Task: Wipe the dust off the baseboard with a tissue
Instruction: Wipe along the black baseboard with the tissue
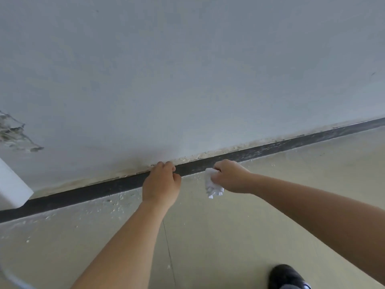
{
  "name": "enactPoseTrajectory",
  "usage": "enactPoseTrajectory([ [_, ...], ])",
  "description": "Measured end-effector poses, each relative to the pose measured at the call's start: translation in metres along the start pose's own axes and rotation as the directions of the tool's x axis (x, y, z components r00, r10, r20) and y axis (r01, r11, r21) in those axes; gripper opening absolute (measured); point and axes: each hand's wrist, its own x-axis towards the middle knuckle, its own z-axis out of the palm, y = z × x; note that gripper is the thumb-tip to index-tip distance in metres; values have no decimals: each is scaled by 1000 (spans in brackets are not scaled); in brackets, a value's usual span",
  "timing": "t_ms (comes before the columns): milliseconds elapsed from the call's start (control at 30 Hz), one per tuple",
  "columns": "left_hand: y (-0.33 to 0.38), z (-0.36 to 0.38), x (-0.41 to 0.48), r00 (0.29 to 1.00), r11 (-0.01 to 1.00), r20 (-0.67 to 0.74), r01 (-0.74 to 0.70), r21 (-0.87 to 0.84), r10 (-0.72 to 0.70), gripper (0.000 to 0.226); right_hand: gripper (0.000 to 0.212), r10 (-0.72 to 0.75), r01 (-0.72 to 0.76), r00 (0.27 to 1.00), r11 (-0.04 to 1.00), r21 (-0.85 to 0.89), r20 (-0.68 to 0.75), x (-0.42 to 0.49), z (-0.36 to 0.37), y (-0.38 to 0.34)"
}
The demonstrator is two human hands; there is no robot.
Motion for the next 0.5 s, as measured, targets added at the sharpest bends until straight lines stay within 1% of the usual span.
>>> enactPoseTrajectory([
  [67,-5,6,4,999,999,-23,-34,15,35,27,25,-61,62,998,994,-87,23,7,-6,3],
  [100,-7,8,7,997,996,-27,-76,39,77,28,26,-76,79,997,991,-107,26,13,-7,6],
  [167,-14,11,10,991,988,-12,-133,79,134,27,26,-76,76,997,995,-68,4,27,1,14],
  [233,-20,11,9,993,989,-22,-110,96,113,24,25,-22,22,1000,997,70,3,45,21,26],
  [267,-22,11,7,995,991,-39,-92,95,96,23,23,16,-22,999,986,168,35,53,34,32],
  [300,-23,11,4,991,990,-66,-111,88,117,21,21,61,-81,995,956,282,79,60,49,37],
  [333,-22,10,2,971,973,-110,-201,110,213,21,17,107,-154,985,893,423,134,66,62,39],
  [367,-19,6,1,915,922,-153,-345,177,372,22,14,145,-233,970,783,577,195,72,74,39],
  [400,-13,1,2,815,827,-194,-487,282,546,23,14,163,-300,953,629,717,256,78,83,38],
  [433,-6,-4,4,689,701,-204,-586,407,695,24,17,155,-349,937,460,817,313,85,91,35],
  [467,1,-11,9,582,579,-183,-624,525,792,28,19,125,-376,927,312,873,354,91,95,32],
  [500,8,-17,15,509,479,-150,-612,629,847,33,23,92,-386,922,205,899,376,98,98,30],
])
